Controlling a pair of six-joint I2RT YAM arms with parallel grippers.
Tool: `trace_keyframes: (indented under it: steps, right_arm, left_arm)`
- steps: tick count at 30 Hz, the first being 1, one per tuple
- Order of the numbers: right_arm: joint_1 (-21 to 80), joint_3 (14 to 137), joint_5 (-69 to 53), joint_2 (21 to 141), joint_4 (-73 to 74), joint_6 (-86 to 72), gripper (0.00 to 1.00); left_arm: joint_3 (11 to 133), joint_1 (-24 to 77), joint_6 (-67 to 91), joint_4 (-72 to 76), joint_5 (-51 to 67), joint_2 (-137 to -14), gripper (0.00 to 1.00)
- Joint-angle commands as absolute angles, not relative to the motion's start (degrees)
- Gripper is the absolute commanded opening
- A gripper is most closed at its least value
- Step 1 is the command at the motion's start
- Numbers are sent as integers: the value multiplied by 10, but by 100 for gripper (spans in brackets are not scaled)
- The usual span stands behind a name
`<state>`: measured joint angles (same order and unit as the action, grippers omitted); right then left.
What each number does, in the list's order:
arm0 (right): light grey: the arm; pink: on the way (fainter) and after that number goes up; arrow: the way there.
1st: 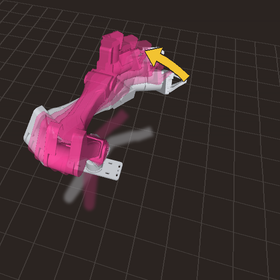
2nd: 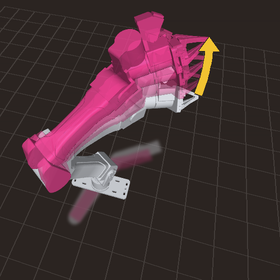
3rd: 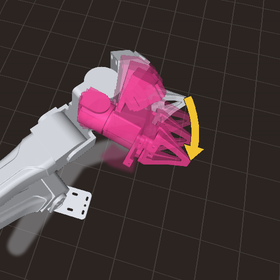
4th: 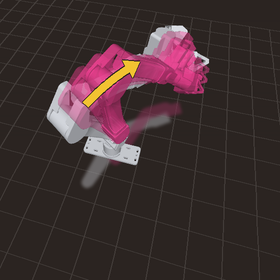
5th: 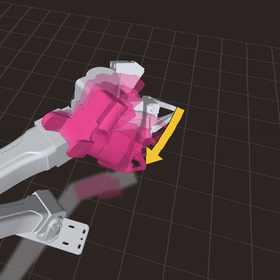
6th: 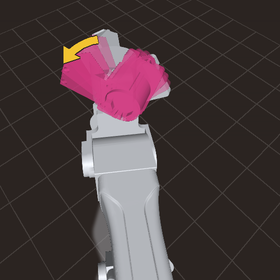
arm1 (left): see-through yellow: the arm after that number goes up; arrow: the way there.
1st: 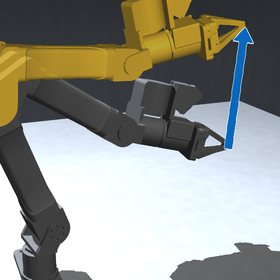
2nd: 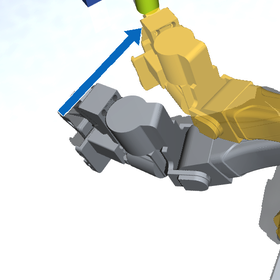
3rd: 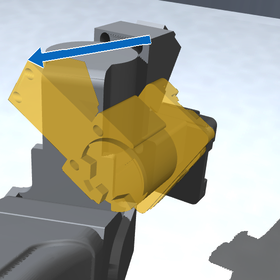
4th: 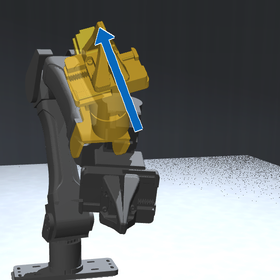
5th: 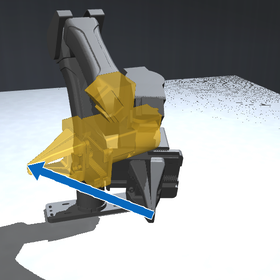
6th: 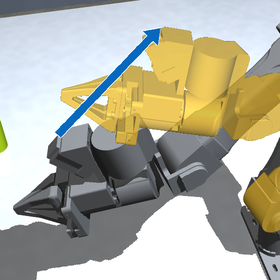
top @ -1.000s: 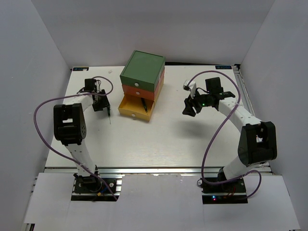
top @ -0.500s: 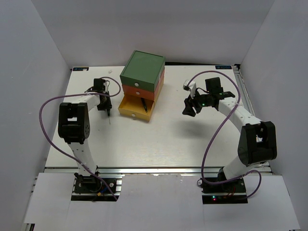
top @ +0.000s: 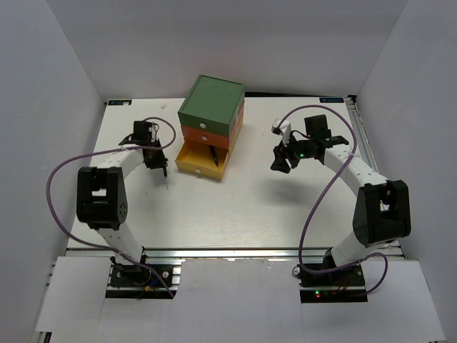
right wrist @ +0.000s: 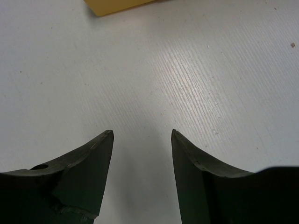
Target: Sort the tools into containers
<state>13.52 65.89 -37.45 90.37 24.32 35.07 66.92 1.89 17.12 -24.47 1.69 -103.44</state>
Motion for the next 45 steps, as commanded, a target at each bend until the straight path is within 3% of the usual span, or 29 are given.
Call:
trace_keyframes:
  steps: [1, 11, 16, 25, 28, 32, 36, 45]
  right_arm:
    - [132, 681, -376, 889, 251, 356, 59]
    - [132, 687, -383, 897, 253, 356, 59]
    - [132, 700, -385, 905, 257, 356, 59]
    - [133, 712, -388, 908, 263, 355, 59]
    - [133, 716, -390, 911, 264, 355, 59]
    - [134, 733, -392, 917, 266, 356, 59]
    - [134, 757, -397, 925, 266, 357, 60]
    - [147, 812, -413, 945, 276, 380, 60]
  left_arm:
    - [638, 11, 244, -230, 108, -929, 10]
    - [490, 18, 493, -51, 293, -809, 9]
    - [491, 55, 576, 27, 275, -830, 9]
    - [550, 96, 659, 35, 207, -922, 11]
    - [562, 100, 670, 35, 203, -947, 15]
    - [582, 102, 669, 30, 198, -962, 35]
    - [595, 102, 664, 21, 195, -964, 44]
    - [595, 101, 645, 24, 200, -940, 49]
